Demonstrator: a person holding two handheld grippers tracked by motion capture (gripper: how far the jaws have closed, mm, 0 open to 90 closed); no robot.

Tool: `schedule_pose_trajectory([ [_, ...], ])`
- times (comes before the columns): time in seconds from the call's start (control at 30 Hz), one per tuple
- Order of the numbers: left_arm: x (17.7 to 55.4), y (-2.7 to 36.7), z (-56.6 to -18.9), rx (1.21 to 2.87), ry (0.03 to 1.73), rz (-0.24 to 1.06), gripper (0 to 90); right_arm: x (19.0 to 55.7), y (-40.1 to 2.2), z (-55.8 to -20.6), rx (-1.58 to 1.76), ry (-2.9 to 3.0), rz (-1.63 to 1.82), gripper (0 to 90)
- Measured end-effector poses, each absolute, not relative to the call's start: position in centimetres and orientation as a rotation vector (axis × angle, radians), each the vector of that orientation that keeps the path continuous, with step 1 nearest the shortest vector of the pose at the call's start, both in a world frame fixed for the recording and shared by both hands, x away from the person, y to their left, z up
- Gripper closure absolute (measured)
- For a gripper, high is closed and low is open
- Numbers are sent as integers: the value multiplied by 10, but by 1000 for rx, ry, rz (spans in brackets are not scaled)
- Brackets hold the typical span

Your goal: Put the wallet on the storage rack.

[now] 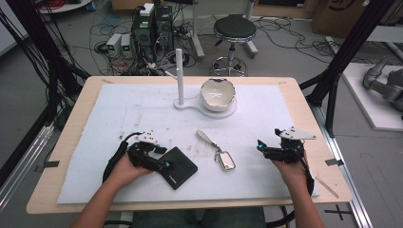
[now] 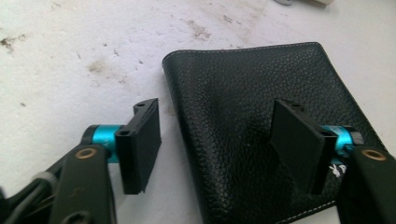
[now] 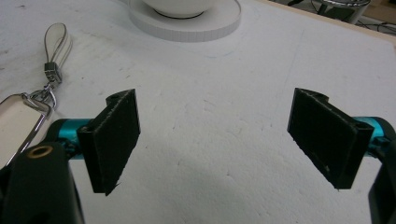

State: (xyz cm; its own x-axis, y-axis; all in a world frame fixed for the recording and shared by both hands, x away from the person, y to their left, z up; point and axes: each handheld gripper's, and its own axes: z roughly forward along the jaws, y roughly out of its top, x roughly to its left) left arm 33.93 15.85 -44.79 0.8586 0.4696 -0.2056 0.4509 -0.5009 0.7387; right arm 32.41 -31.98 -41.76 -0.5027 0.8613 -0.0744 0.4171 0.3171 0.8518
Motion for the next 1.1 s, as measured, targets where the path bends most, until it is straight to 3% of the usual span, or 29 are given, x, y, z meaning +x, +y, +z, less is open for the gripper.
schedule_pose_trajectory([
  [0.07, 339, 159, -448, 2165, 671, 23, 365, 324, -319, -418, 1124, 2062, 1101, 171],
  [0.1, 338, 161, -448, 2154, 679, -22, 475, 324, -318, -418, 1114, 2062, 1096, 171],
  [0.2, 338, 162, -448, 2141, 702, -42, 530, 323, -316, -417, 1113, 2065, 1093, 171],
  [0.4, 336, 164, -444, 2128, 707, -7, 746, 324, -315, -417, 1101, 2067, 1090, 171],
  [0.5, 335, 165, -441, 2122, 697, 20, 804, 323, -314, -417, 1094, 2070, 1090, 171],
  [0.87, 328, 159, -388, 2062, 570, 194, 819, 326, -308, -417, 1081, 2080, 1097, 171],
  [1.1, 348, 143, -348, 2064, 545, 327, 820, 330, -300, -417, 1058, 2098, 1107, 171],
])
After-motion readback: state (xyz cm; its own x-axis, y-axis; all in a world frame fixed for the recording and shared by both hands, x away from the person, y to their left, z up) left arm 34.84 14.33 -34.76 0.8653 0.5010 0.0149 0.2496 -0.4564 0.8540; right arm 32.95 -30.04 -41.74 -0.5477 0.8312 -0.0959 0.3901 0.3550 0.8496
